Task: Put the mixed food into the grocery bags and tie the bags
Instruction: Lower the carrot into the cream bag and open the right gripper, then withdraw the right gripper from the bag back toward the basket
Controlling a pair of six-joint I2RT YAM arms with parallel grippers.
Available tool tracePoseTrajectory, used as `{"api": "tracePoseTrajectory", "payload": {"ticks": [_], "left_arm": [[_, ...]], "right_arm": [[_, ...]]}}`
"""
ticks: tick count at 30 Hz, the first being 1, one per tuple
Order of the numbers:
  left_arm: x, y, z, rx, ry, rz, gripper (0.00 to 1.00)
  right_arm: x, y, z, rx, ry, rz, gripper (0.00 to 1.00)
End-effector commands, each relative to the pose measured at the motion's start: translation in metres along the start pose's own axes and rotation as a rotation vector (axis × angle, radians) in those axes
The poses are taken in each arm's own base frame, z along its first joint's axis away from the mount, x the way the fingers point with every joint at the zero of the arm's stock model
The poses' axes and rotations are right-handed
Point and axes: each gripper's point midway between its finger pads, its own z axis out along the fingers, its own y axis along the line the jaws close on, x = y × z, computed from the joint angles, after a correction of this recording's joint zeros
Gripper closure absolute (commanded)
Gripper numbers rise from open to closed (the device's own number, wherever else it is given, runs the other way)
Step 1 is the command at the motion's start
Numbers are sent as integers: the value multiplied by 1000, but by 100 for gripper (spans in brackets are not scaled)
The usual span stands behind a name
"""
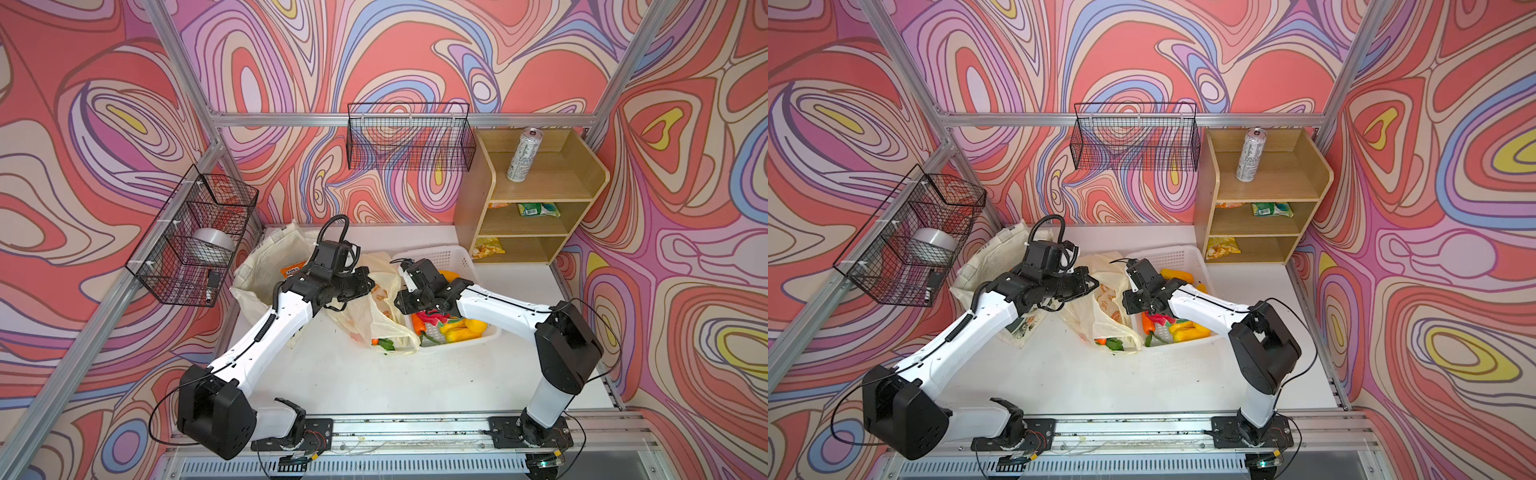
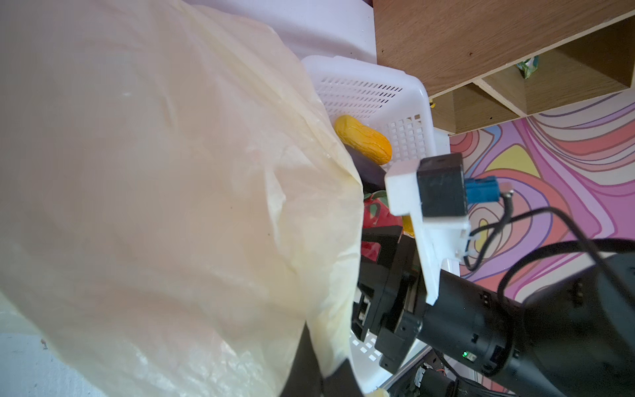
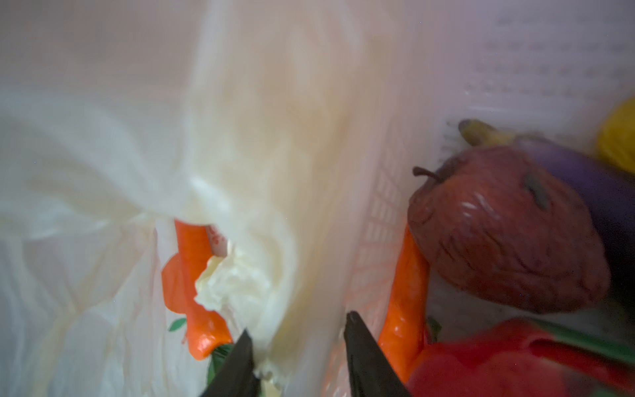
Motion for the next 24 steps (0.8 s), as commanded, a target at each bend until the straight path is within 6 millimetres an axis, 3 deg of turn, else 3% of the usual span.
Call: {"api": "tracePoseTrajectory", "payload": {"ticks": [1, 3, 5, 11, 16, 20, 24], "left_arm": [[0, -1, -6, 2, -17, 3, 100], [0, -1, -6, 1, -16, 5, 100], [0, -2, -6, 2, -15, 6, 100], [3, 2, -6, -11, -4, 16, 100], [6, 3, -5, -6, 1, 13, 100], [6, 3, -7, -7, -7, 12, 100], [6, 3, -7, -8, -5, 13, 100]], "right_arm": [[-9, 11, -1, -37, -13, -11, 60], [-5, 8, -2, -23, 5, -11, 47], [-3, 8, -10, -22, 4, -12, 44], [4, 13, -47, -59, -33, 18, 47], [11, 31, -64, -142, -38, 61, 59], [23, 43, -57, -177, -8, 70, 64], [33, 46, -38, -183, 35, 69, 63]]}}
